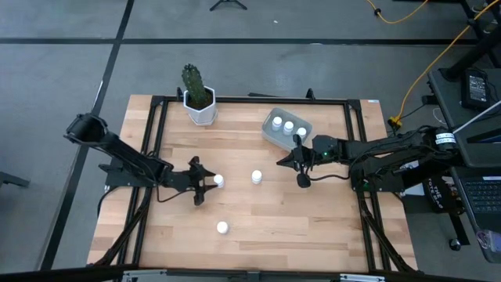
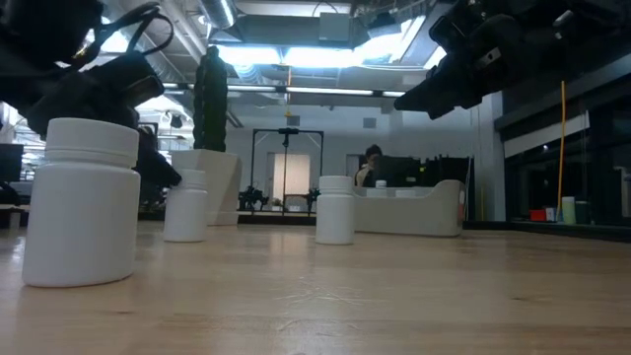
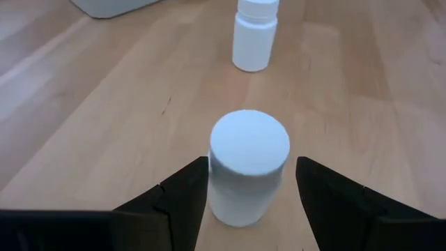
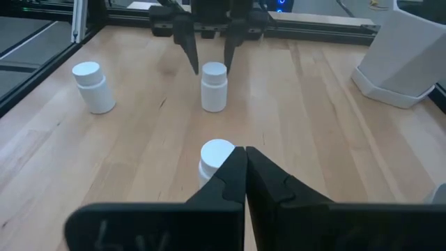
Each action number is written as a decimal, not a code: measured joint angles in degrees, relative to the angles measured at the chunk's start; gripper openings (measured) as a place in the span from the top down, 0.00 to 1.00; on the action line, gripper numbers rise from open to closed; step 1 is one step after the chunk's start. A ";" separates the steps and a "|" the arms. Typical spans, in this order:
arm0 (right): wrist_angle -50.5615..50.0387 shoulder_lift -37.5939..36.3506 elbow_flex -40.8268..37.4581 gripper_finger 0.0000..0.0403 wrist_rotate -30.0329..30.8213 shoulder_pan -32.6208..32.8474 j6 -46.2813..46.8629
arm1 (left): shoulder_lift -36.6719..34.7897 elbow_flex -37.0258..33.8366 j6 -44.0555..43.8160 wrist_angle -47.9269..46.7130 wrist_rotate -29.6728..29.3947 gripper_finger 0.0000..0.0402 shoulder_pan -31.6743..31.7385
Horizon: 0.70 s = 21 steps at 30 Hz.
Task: Pick and place pill bottles into a basket
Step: Put the white pill bottle into the gray bin
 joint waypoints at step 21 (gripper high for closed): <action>-0.26 0.00 0.00 0.98 -0.02 0.01 0.00 | 3.91 2.11 -0.62 -4.27 2.41 0.48 0.58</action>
